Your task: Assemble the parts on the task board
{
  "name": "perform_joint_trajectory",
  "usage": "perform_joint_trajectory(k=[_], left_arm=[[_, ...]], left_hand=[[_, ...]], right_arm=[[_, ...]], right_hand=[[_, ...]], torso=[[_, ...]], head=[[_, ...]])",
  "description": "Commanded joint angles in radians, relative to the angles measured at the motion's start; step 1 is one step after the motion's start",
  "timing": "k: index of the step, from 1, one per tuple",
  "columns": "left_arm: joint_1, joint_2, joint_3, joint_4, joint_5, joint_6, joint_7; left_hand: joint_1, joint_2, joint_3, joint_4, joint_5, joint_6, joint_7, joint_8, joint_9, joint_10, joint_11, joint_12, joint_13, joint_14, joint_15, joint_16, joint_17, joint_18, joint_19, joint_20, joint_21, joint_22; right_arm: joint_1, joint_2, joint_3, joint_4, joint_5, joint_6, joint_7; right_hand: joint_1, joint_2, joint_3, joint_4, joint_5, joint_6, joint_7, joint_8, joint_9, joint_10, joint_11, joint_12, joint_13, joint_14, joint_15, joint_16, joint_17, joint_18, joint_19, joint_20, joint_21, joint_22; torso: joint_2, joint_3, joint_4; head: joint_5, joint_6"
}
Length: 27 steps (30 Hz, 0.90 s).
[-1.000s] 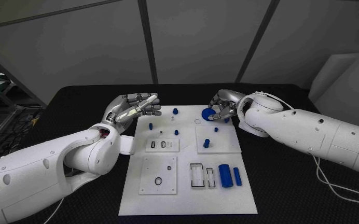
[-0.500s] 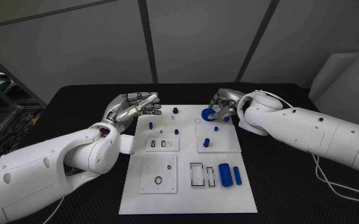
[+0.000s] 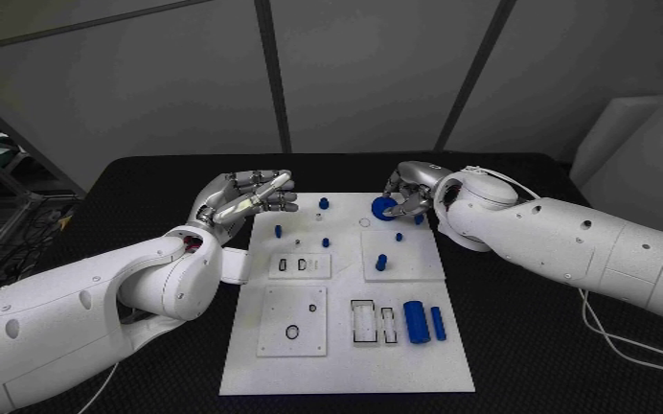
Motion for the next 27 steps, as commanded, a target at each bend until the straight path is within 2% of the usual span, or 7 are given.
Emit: perform_joint_trajectory(k=[1,7,10,14,20,24,27], left_arm=[[0.001,0.000,0.001,0.001,-0.008,0.014,0.000],[0.001,0.000,0.001,0.001,-0.008,0.015,-0.001],[0.001,0.000,0.001,0.001,-0.008,0.015,-0.002],[0.001,-0.001,0.001,0.000,-0.008,0.016,-0.003],[0.001,-0.003,0.001,-0.002,-0.014,0.014,-0.009],[0.001,-0.005,0.001,-0.005,-0.017,0.012,-0.010],[0.001,-0.007,0.001,-0.006,-0.018,0.011,-0.010]], left_hand=[[-0.006,0.006,-0.002,-0.006,-0.001,-0.006,0.017,-0.005,-0.001,-0.005,0.004,-0.003,0.000,-0.003,0.002,-0.005,0.002,0.045,-0.004,0.001,-0.004,-0.001],[-0.006,0.006,-0.002,-0.007,-0.001,-0.008,0.018,-0.007,-0.001,-0.007,0.005,-0.004,-0.001,-0.004,0.003,-0.007,0.002,0.045,-0.006,0.002,-0.004,-0.001],[-0.006,0.006,-0.003,-0.008,-0.001,-0.008,0.018,-0.007,-0.001,-0.008,0.005,-0.005,-0.001,-0.004,0.003,-0.007,0.002,0.045,-0.006,0.002,-0.004,-0.001],[-0.007,0.006,-0.003,-0.008,-0.001,-0.009,0.019,-0.008,-0.001,-0.008,0.005,-0.005,-0.001,-0.004,0.003,-0.008,0.002,0.045,-0.007,0.002,-0.004,-0.002],[-0.007,0.007,-0.003,-0.009,-0.001,-0.011,0.020,-0.009,-0.001,-0.011,0.006,-0.007,-0.001,-0.006,0.004,-0.010,0.003,0.045,-0.009,0.003,-0.005,-0.002],[-0.007,0.007,-0.003,-0.010,-0.001,-0.012,0.020,-0.010,-0.001,-0.012,0.007,-0.008,-0.001,-0.007,0.005,-0.012,0.003,0.045,-0.010,0.004,-0.005,-0.002],[-0.007,0.008,-0.003,-0.010,-0.001,-0.013,0.020,-0.011,-0.001,-0.012,0.007,-0.009,-0.001,-0.007,0.005,-0.012,0.003,0.045,-0.010,0.004,-0.005,-0.002]], right_arm=[[0.001,0.002,0.000,0.004,-0.040,0.011,-0.005],[0.001,0.003,0.000,0.008,-0.036,0.022,-0.004],[0.001,0.001,0.000,0.020,-0.036,-0.001,0.001],[0.001,-0.009,0.000,0.067,-0.036,-0.049,0.003],[0.001,-0.015,0.000,0.147,-0.061,-0.106,-0.013],[0.001,0.001,0.000,0.172,-0.081,-0.138,-0.026],[0.001,0.024,0.000,0.173,-0.090,-0.150,-0.032]], right_hand=[[-0.010,0.005,0.011,0.003,-0.003,0.025,-0.009,-0.002,-0.001,-0.001,-0.001,-0.008,-0.011,0.087,-0.009,0.004,0.193,-0.006,0.007,0.000,0.004,0.001],[-0.023,0.005,0.019,0.007,-0.005,0.040,-0.013,-0.003,-0.002,-0.003,-0.005,-0.015,-0.016,0.087,-0.011,0.003,0.192,-0.006,0.006,-0.003,0.003,0.001],[-0.023,0.005,0.029,0.005,0.007,0.046,-0.016,-0.007,-0.003,-0.001,-0.007,-0.014,-0.013,0.087,-0.014,0.004,0.195,-0.007,0.008,-0.005,0.005,0.004],[-0.025,-0.001,0.039,0.002,0.026,0.049,-0.016,-0.014,-0.005,0.002,-0.008,-0.014,-0.009,0.089,-0.015,0.007,0.203,-0.008,0.013,-0.007,0.010,0.014],[-0.025,-0.005,0.045,-0.001,0.032,0.049,-0.016,-0.019,-0.006,-0.001,-0.008,-0.019,-0.014,0.092,-0.015,0.014,0.219,-0.011,0.022,-0.007,0.019,0.029],[-0.025,-0.005,0.046,-0.002,0.032,0.049,-0.016,-0.019,-0.006,0.000,-0.008,-0.017,-0.012,0.093,-0.015,0.015,0.220,-0.012,0.024,-0.007,0.021,0.033],[-0.025,-0.005,0.046,-0.002,0.032,0.049,-0.016,-0.019,-0.006,0.000,-0.008,-0.017,-0.012,0.093,-0.015,0.015,0.220,-0.012,0.024,-0.007,0.021,0.033]], torso=[[0.000,-0.0003,0.0004],[0.000,0.0002,-0.0004],[0.001,0.0001,-0.0002],[0.000,0.0009,-0.0007],[-0.001,-0.0006,0.0009],[0.000,-0.0006,0.0023],[0.000,-0.0014,0.0029]], head=[[0.000,-0.002],[0.002,-0.006],[0.004,-0.005],[0.007,-0.006],[0.008,-0.007],[0.009,-0.005],[0.011,-0.005]])
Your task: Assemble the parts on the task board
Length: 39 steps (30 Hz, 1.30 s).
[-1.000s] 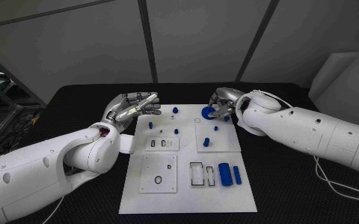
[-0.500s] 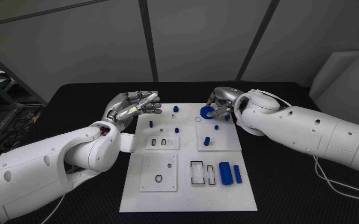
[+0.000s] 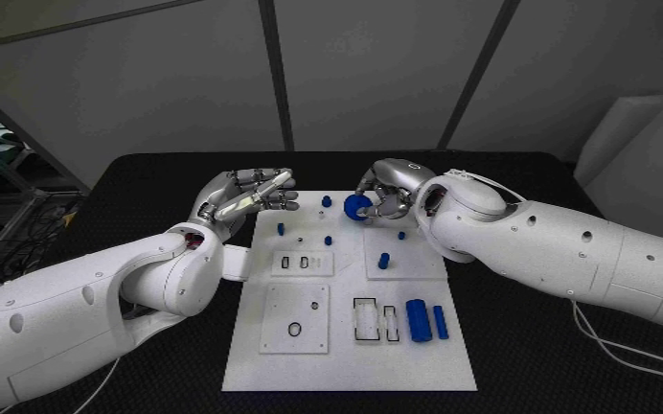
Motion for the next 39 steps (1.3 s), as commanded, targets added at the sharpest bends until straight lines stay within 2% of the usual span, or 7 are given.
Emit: perform_joint_trajectory(k=[1,4,9,14,20,25,39], left_arm=[[0.001,-0.002,0.001,-0.001,-0.013,0.008,0.000],[0.002,-0.004,0.001,-0.001,-0.013,0.007,0.000],[0.002,-0.005,0.001,-0.001,-0.014,0.008,-0.001],[0.002,-0.004,0.001,-0.001,-0.014,0.009,-0.003],[0.002,-0.002,0.001,-0.002,-0.014,0.008,-0.002],[0.002,-0.002,0.001,-0.001,-0.014,0.007,-0.001],[0.002,-0.002,0.001,0.000,-0.014,0.002,-0.001]], left_hand=[[-0.003,0.003,0.000,-0.007,-0.001,-0.005,0.020,-0.007,-0.001,-0.005,0.000,-0.005,-0.001,-0.004,0.001,-0.004,0.001,0.045,-0.007,0.000,-0.005,-0.001],[-0.003,0.003,0.000,-0.007,-0.001,-0.005,0.020,-0.007,-0.001,-0.005,0.000,-0.005,-0.001,-0.004,0.001,-0.004,0.001,0.045,-0.007,0.000,-0.005,-0.001],[-0.003,0.003,0.000,-0.008,-0.001,-0.005,0.021,-0.007,-0.001,-0.006,0.000,-0.005,-0.001,-0.004,0.002,-0.005,0.001,0.046,-0.007,0.000,-0.005,-0.001],[-0.003,0.003,0.000,-0.008,-0.001,-0.005,0.021,-0.007,-0.001,-0.006,0.000,-0.005,-0.001,-0.004,0.002,-0.005,0.001,0.045,-0.008,0.001,-0.005,-0.001],[-0.003,0.003,-0.001,-0.008,-0.001,-0.006,0.021,-0.008,-0.001,-0.006,0.000,-0.005,-0.001,-0.005,0.002,-0.006,0.001,0.045,-0.008,0.001,-0.005,-0.001],[-0.003,0.003,-0.001,-0.009,-0.001,-0.006,0.021,-0.008,-0.001,-0.006,0.000,-0.006,-0.001,-0.005,0.002,-0.006,0.001,0.045,-0.009,0.001,-0.005,-0.001],[-0.003,0.004,-0.001,-0.009,-0.001,-0.006,0.021,-0.008,-0.001,-0.006,0.000,-0.006,-0.001,-0.006,0.002,-0.007,0.002,0.045,-0.010,0.001,-0.006,-0.002]], right_arm=[[0.002,0.025,0.000,0.000,-0.038,-0.068,-0.020],[0.002,0.055,0.000,-0.016,-0.044,-0.070,-0.020],[0.002,0.114,-0.002,-0.065,-0.049,-0.070,-0.015],[0.001,0.158,-0.007,-0.108,-0.055,-0.063,-0.007],[0.001,0.195,-0.012,-0.149,-0.059,-0.043,0.002],[0.000,0.215,-0.016,-0.174,-0.060,-0.030,0.007],[-0.002,0.239,-0.038,-0.209,-0.062,0.021,0.007]], right_hand=[[-0.003,-0.005,0.007,-0.001,0.006,0.043,-0.023,0.003,0.002,0.001,-0.008,0.000,0.002,0.096,-0.005,0.006,0.222,-0.013,0.011,0.000,0.003,0.002],[-0.003,-0.006,0.008,-0.002,0.006,0.043,-0.023,0.002,0.002,0.001,-0.008,-0.001,0.001,0.097,-0.005,0.006,0.223,-0.013,0.011,-0.001,0.003,0.002],[-0.004,-0.008,0.008,-0.002,0.006,0.043,-0.022,0.001,0.002,0.000,-0.008,-0.001,0.001,0.097,-0.005,0.007,0.223,-0.013,0.011,-0.001,0.003,0.003],[-0.004,-0.008,0.011,-0.003,0.006,0.042,-0.022,-0.001,0.002,0.000,-0.008,-0.003,-0.001,0.097,-0.005,0.006,0.223,-0.013,0.011,-0.001,0.004,0.003],[-0.004,-0.009,0.012,-0.004,0.006,0.042,-0.022,-0.002,0.001,-0.001,-0.008,-0.004,-0.001,0.097,-0.005,0.007,0.223,-0.012,0.011,-0.001,0.003,0.001],[-0.004,-0.009,0.012,-0.004,0.006,0.041,-0.022,-0.003,0.001,0.000,-0.007,-0.004,-0.001,0.097,-0.005,0.006,0.222,-0.012,0.011,-0.001,0.003,0.001],[-0.016,-0.018,0.017,-0.006,-0.003,0.035,-0.017,-0.015,0.000,-0.006,-0.003,-0.012,-0.007,0.096,-0.002,0.005,0.218,-0.011,0.005,0.001,-0.003,-0.008]], torso=[[0.000,-0.0015,0.0019],[0.001,-0.0029,0.0022],[0.002,-0.0012,0.0015],[0.003,-0.0015,0.0026],[0.002,-0.0002,-0.0005],[0.002,0.0003,-0.0002],[0.001,0.0011,-0.0009]], head=[[0.004,0.000],[0.007,0.000],[0.010,0.001],[0.010,-0.001],[0.015,-0.004],[0.015,-0.006],[0.019,-0.008]])
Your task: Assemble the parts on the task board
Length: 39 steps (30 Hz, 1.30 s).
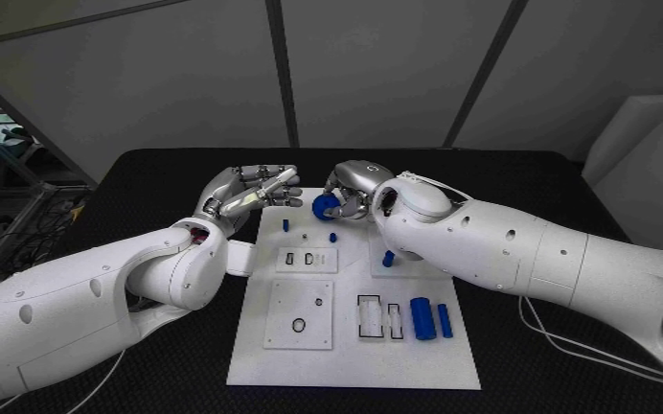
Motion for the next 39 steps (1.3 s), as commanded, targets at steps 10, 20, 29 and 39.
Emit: perform_joint_trajectory(k=[10,20,29,39], left_arm=[[0.002,0.000,0.001,0.001,-0.008,0.004,-0.001],[0.002,-0.001,0.001,0.000,-0.008,0.006,-0.004],[0.002,-0.003,0.001,0.000,-0.008,0.006,-0.004],[0.002,-0.004,0.001,-0.001,-0.008,0.006,-0.006]], left_hand=[[-0.003,0.004,0.002,-0.006,-0.001,-0.006,0.021,-0.004,-0.001,-0.006,0.000,-0.006,-0.001,-0.006,0.002,-0.004,0.001,0.045,-0.006,-0.002,-0.006,-0.001],[-0.003,0.004,0.002,-0.007,-0.001,-0.006,0.021,-0.004,-0.001,-0.007,0.001,-0.006,-0.001,-0.007,0.003,-0.005,0.001,0.045,-0.007,-0.002,-0.006,-0.001],[-0.003,0.004,0.002,-0.007,-0.001,-0.006,0.021,-0.004,-0.001,-0.007,0.001,-0.006,-0.001,-0.007,0.003,-0.005,0.001,0.045,-0.007,-0.002,-0.006,-0.001],[-0.004,0.004,0.002,-0.007,-0.001,-0.006,0.022,-0.005,-0.001,-0.007,0.001,-0.007,0.000,-0.007,0.003,-0.006,0.002,0.045,-0.009,-0.002,-0.006,-0.001]], right_arm=[[-0.001,0.008,-0.020,-0.018,-0.011,0.034,-0.004],[-0.001,0.007,-0.021,-0.017,-0.012,0.052,-0.003],[-0.001,0.002,-0.021,-0.017,-0.006,0.026,-0.012],[-0.002,-0.007,-0.021,-0.015,0.042,-0.013,0.001]], right_hand=[[-0.018,-0.017,0.009,-0.002,-0.011,0.001,-0.008,-0.029,-0.001,-0.018,0.004,-0.021,-0.015,0.095,0.004,0.004,0.217,-0.010,-0.005,0.006,-0.007,-0.007],[-0.059,-0.040,-0.005,0.001,0.006,-0.032,0.004,-0.067,0.002,-0.023,0.017,-0.028,-0.018,0.096,0.016,0.006,0.221,-0.010,-0.007,0.017,-0.009,-0.009],[-0.086,-0.048,-0.021,0.011,0.008,-0.068,0.012,-0.090,-0.002,-0.029,0.024,-0.035,-0.024,0.097,0.021,0.008,0.226,-0.009,-0.009,0.021,-0.011,-0.011],[-0.323,0.017,-0.122,0.067,0.220,-0.081,0.019,-0.086,0.004,-0.020,0.034,-0.012,0.003,0.099,0.031,0.013,0.238,-0.010,-0.005,0.033,-0.007,-0.005]], torso=[[-0.001,0.0006,-0.0016],[0.000,0.0004,-0.0012],[-0.001,0.0001,-0.0017],[0.000,0.0008,-0.0008]], head=[[0.001,0.000],[0.002,-0.003],[0.003,-0.003],[0.002,-0.002]])
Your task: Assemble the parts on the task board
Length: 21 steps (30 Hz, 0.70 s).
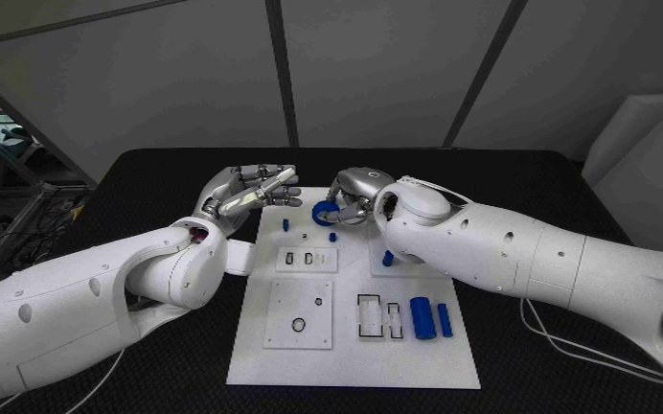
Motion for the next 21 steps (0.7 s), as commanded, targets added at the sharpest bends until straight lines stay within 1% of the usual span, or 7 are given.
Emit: perform_joint_trajectory(k=[1,4,7,11,15,17,21], left_arm=[[0.002,-0.001,0.001,0.000,-0.007,0.006,-0.003],[0.002,-0.002,0.001,-0.001,-0.007,0.007,-0.003],[0.002,-0.004,0.001,-0.002,-0.007,0.008,-0.004],[0.002,-0.005,0.001,-0.004,-0.007,0.009,-0.004],[0.002,-0.003,0.001,-0.007,-0.007,0.010,-0.004],[0.001,-0.003,0.001,-0.009,-0.007,0.010,-0.003],[0.001,-0.004,0.001,-0.015,-0.007,0.010,-0.002]], left_hand=[[-0.004,0.005,-0.001,-0.004,-0.001,-0.006,0.022,-0.005,-0.001,-0.007,0.001,-0.007,0.000,-0.007,0.003,-0.006,0.001,0.045,-0.009,-0.002,-0.006,-0.002],[-0.004,0.005,-0.001,-0.004,-0.001,-0.006,0.022,-0.005,-0.001,-0.007,0.001,-0.007,0.000,-0.007,0.003,-0.007,0.001,0.045,-0.009,-0.001,-0.006,-0.002],[-0.005,0.005,-0.001,-0.004,-0.001,-0.007,0.022,-0.005,-0.001,-0.007,0.001,-0.007,0.000,-0.008,0.003,-0.007,0.001,0.045,-0.009,-0.001,-0.006,-0.002],[-0.006,0.005,-0.002,-0.004,-0.001,-0.007,0.022,-0.005,-0.001,-0.008,0.002,-0.007,0.000,-0.009,0.004,-0.008,0.001,0.045,-0.011,-0.001,-0.007,-0.002],[-0.006,0.005,-0.002,-0.004,-0.001,-0.007,0.023,-0.006,-0.001,-0.008,0.002,-0.008,0.000,-0.009,0.004,-0.008,0.001,0.045,-0.011,-0.001,-0.007,-0.002],[-0.006,0.005,-0.002,-0.004,-0.001,-0.007,0.023,-0.006,-0.001,-0.008,0.002,-0.008,0.000,-0.009,0.004,-0.008,0.001,0.045,-0.011,-0.001,-0.007,-0.002],[-0.006,0.006,-0.002,-0.004,-0.001,-0.007,0.023,-0.006,-0.001,-0.008,0.002,-0.008,0.000,-0.009,0.004,-0.009,0.001,0.045,-0.012,-0.001,-0.007,-0.002]], right_arm=[[0.002,-0.011,0.000,0.007,0.034,-0.054,0.011],[0.002,-0.031,0.001,0.017,0.068,-0.130,0.046],[0.002,-0.058,0.001,0.031,0.124,-0.201,0.119],[0.002,-0.124,0.002,0.081,0.214,-0.269,0.227],[0.002,-0.202,0.002,0.133,0.285,-0.283,0.270],[0.003,-0.249,0.003,0.149,0.340,-0.274,0.289],[0.003,-0.334,0.003,0.158,0.455,-0.231,0.324]], right_hand=[[-0.018,0.008,-0.015,0.000,0.029,0.008,-0.003,0.002,0.002,0.009,0.004,0.015,0.014,0.098,0.008,0.006,0.239,-0.010,0.006,0.006,0.002,0.007],[-0.030,0.004,-0.036,0.001,0.028,0.003,-0.001,-0.001,0.000,0.019,0.005,0.029,0.030,0.100,0.008,0.008,0.244,-0.012,0.010,0.006,0.006,0.014],[-0.039,0.002,-0.060,-0.001,0.021,-0.005,0.001,-0.002,-0.001,0.029,0.007,0.044,0.047,0.099,0.010,0.007,0.241,-0.011,0.008,0.007,0.005,0.011],[0.010,0.020,-0.066,-0.011,0.025,0.011,-0.003,0.003,0.002,0.025,0.004,0.042,0.047,0.096,0.008,0.002,0.231,-0.009,0.000,0.007,-0.001,0.000],[0.093,0.037,-0.056,-0.041,0.026,0.042,-0.012,0.010,0.004,0.025,-0.005,0.042,0.049,0.095,0.000,0.001,0.227,-0.008,-0.001,0.001,-0.002,-0.001],[0.125,0.031,-0.061,-0.056,-0.025,0.045,-0.014,0.006,0.002,0.019,-0.007,0.032,0.040,0.093,-0.001,-0.003,0.219,-0.007,-0.006,-0.002,-0.007,-0.010],[0.187,0.011,-0.075,-0.095,-0.073,0.045,-0.014,0.002,0.001,0.015,-0.008,0.023,0.034,0.091,-0.002,-0.007,0.211,-0.006,-0.011,-0.003,-0.013,-0.017]], torso=[[0.000,0.0005,0.0005],[-0.001,0.0014,-0.0024],[-0.003,0.0003,-0.0040],[-0.008,0.0009,-0.0101],[-0.013,0.0030,-0.0156],[-0.016,0.0039,-0.0197],[-0.022,0.0035,-0.0267]], head=[[0.001,0.000],[0.001,0.000],[-0.001,0.000],[0.000,0.003],[0.003,0.003],[0.006,0.003],[0.003,0.004]])
